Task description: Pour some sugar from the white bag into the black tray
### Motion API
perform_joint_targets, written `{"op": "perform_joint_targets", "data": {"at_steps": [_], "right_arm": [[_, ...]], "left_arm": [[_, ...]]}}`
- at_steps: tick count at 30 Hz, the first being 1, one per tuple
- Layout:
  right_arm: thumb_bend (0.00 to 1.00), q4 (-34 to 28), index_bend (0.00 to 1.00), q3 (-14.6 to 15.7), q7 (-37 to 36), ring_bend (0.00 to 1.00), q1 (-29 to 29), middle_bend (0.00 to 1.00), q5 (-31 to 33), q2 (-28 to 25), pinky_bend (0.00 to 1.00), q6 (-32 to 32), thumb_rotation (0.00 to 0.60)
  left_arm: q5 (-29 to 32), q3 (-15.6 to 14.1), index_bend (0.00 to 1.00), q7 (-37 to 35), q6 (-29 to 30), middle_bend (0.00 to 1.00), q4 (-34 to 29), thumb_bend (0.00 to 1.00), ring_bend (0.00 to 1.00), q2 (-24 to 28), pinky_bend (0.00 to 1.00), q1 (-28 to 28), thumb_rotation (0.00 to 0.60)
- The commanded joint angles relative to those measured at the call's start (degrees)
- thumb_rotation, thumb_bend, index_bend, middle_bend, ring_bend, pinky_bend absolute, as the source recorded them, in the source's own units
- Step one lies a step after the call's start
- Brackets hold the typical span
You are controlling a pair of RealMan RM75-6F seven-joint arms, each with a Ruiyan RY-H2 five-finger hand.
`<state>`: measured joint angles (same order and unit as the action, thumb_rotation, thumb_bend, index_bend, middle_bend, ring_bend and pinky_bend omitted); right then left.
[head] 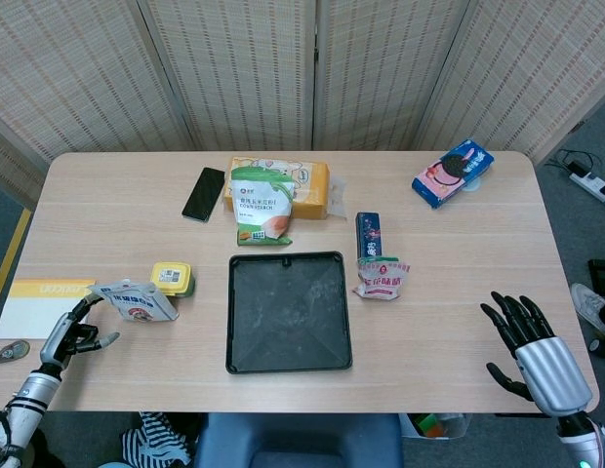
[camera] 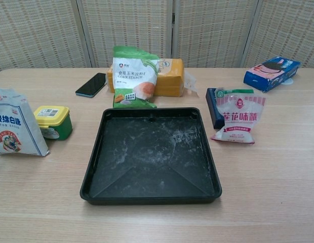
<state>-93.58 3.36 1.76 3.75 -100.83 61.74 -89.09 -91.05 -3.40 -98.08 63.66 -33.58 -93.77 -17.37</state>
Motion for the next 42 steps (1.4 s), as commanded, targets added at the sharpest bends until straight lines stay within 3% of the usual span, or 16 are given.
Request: {"op": "perform_joint_targets", "data": {"at_steps": [1, 5, 16, 30, 42], "right_arm": [[0.29, -1.09, 0.0, -0.82, 2.27, 0.0, 0.32, 0.0, 2.55, 0.65, 0.0, 2.16, 0.6], [0.29, -1.36, 0.0, -1.09, 3.22, 0.0, 0.79, 0.0, 3.51, 0.91, 0.0, 3.53, 0.6], [0.29, -1.59, 0.0, -0.9, 3.21, 0.0, 1.09, 0.0, 3.46, 0.85, 0.0, 4.31, 0.6], [0.29, -1.39, 0.0, -0.65, 2.03, 0.0, 1.1, 0.0, 2.73, 0.44, 0.0, 3.88, 0.6], [0.29, -1.23, 0.0, -0.63, 2.06, 0.0, 0.93, 0.0, 2.48, 0.52, 0.0, 3.45, 0.6]], "left_arm": [[-1.5, -1.47, 0.21, -2.46, -1.63, 0.2, 3.9, 0.18, 1.0, -2.29, 1.0, -1.85, 0.6], [-2.94, -2.85, 0.21, -3.85, -2.58, 0.23, 7.33, 0.12, 1.0, -4.18, 1.0, -3.49, 0.6], [-4.99, -5.59, 0.25, -8.41, -5.07, 0.23, 14.78, 0.11, 1.0, -8.15, 1.0, -6.53, 0.6], [-3.92, -5.19, 0.31, -7.29, -6.24, 0.3, 15.01, 0.09, 1.0, -9.75, 1.0, -8.38, 0.6], [-0.65, -2.35, 0.7, -3.64, -5.79, 0.69, 14.94, 0.09, 1.0, -12.02, 1.0, -7.58, 0.6]]}}
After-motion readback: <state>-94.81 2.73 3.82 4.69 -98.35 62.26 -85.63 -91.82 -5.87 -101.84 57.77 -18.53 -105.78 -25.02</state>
